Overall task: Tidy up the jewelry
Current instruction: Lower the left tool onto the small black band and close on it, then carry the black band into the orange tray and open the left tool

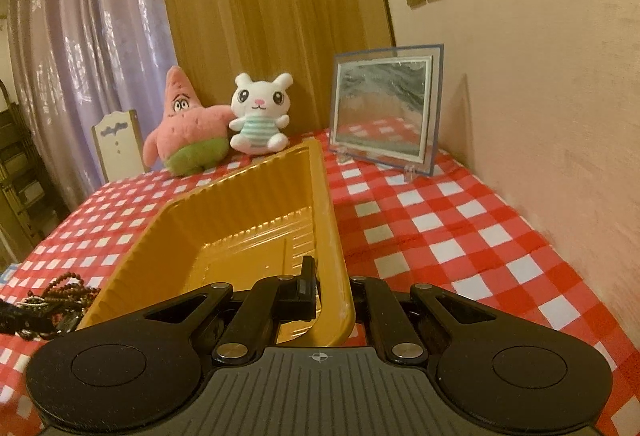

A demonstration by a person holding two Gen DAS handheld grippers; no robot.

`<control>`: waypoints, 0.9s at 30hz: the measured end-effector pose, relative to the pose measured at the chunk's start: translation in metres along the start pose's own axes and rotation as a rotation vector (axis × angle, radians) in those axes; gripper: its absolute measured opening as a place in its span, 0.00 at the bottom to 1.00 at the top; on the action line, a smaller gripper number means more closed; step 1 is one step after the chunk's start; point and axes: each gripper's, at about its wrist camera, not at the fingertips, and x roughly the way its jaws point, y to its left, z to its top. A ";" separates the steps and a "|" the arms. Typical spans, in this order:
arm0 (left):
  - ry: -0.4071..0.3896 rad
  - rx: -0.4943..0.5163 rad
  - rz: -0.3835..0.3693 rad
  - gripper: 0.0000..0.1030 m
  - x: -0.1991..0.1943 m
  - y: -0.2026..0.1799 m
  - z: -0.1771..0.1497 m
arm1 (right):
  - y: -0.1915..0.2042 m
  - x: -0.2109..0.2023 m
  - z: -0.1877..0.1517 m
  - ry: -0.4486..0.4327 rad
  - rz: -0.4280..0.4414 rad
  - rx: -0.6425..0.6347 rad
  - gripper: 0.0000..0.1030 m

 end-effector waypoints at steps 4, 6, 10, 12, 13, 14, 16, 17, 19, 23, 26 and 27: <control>0.001 -0.018 0.002 0.14 -0.008 0.000 0.015 | 0.001 0.000 0.004 0.031 -0.005 0.023 0.04; 0.004 -0.034 0.006 0.14 -0.013 0.001 0.021 | 0.002 0.000 0.005 0.052 -0.009 0.024 0.04; 0.016 -0.059 0.022 0.14 -0.026 0.000 0.027 | 0.006 -0.001 0.007 0.094 -0.014 0.019 0.04; 0.017 -0.073 0.023 0.14 -0.033 0.000 0.029 | 0.008 -0.003 0.009 0.104 -0.014 0.012 0.04; 0.017 -0.081 0.021 0.14 -0.037 0.000 0.030 | 0.008 -0.003 0.010 0.110 -0.015 0.011 0.04; 0.016 -0.087 0.021 0.14 -0.039 -0.001 0.031 | 0.009 -0.003 0.010 0.115 -0.016 0.011 0.04; 0.015 -0.092 0.021 0.14 -0.044 -0.003 0.032 | 0.010 -0.004 0.012 0.120 -0.019 0.010 0.05; 0.016 -0.094 0.021 0.14 -0.047 -0.005 0.033 | 0.011 -0.004 0.013 0.123 -0.020 0.008 0.04; 0.012 -0.093 0.013 0.14 -0.051 -0.008 0.036 | 0.011 -0.004 0.014 0.126 -0.020 0.003 0.04; -0.011 -0.087 -0.025 0.14 -0.059 -0.019 0.048 | 0.012 -0.004 0.018 0.136 -0.021 -0.010 0.04; -0.044 -0.074 -0.057 0.14 -0.066 -0.030 0.060 | 0.015 -0.005 0.022 0.133 -0.026 -0.021 0.05; -0.056 -0.067 -0.067 0.14 -0.068 -0.034 0.065 | 0.015 -0.006 0.022 0.133 -0.028 -0.026 0.05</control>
